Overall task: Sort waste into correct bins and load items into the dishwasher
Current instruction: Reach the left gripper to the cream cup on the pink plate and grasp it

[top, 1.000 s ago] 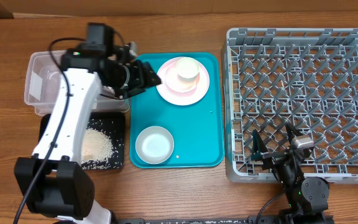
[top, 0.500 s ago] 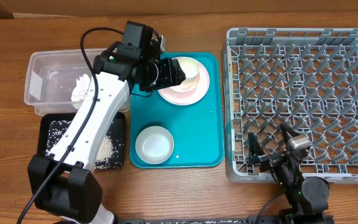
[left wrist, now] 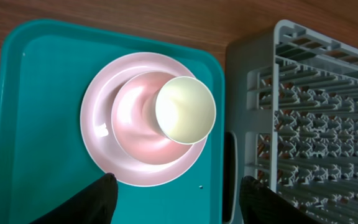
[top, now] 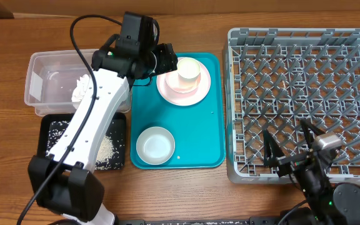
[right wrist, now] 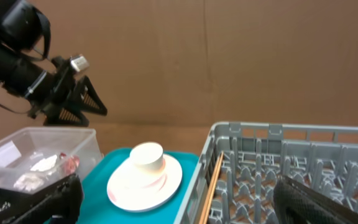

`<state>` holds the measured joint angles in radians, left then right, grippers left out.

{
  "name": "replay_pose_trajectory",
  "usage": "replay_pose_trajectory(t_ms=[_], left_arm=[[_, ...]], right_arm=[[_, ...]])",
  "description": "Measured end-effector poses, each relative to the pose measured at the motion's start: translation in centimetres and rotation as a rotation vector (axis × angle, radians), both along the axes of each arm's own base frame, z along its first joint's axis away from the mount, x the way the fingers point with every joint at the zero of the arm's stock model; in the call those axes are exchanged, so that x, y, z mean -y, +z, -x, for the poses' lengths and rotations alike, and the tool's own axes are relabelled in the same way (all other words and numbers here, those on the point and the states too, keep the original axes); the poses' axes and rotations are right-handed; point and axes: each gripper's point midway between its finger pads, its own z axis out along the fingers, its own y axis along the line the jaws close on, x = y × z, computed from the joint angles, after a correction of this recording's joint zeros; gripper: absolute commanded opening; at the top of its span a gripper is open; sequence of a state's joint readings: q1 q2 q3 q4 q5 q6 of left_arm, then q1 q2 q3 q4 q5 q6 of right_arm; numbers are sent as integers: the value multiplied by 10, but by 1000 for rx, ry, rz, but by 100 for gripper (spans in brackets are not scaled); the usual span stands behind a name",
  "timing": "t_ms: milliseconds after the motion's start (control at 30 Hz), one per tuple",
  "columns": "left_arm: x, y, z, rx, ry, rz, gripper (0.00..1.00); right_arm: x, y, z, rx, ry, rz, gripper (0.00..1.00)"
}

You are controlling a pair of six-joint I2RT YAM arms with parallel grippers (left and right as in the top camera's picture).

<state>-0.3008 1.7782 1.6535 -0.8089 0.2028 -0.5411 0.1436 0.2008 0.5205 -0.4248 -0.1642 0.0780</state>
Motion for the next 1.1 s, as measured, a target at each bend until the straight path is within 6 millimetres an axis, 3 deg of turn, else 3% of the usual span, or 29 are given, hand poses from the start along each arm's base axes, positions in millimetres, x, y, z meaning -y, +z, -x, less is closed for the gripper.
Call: replay_pose_trajectory(t_ms=[300,567,667,933,1100], left_arm=[[16,-63,-22,-80,-9,-17,63],[39,-93,-34,-80,-29,-8,63],[40,-104,-34,-101,-27,-13,57],[39,-131,-33,-155,-19,-28,28],[39,-132,-34,-154,-20,-28,24]], right_arm=[[-3,12,-19,-178,0,25,100],[-2,-6,-29,-267,-13,41,100],[0,-7,-30,-269,-22,44,100],[2,-10,-29,-282,-34,48,100],[2,-15,-28,-303,-37,52,100]])
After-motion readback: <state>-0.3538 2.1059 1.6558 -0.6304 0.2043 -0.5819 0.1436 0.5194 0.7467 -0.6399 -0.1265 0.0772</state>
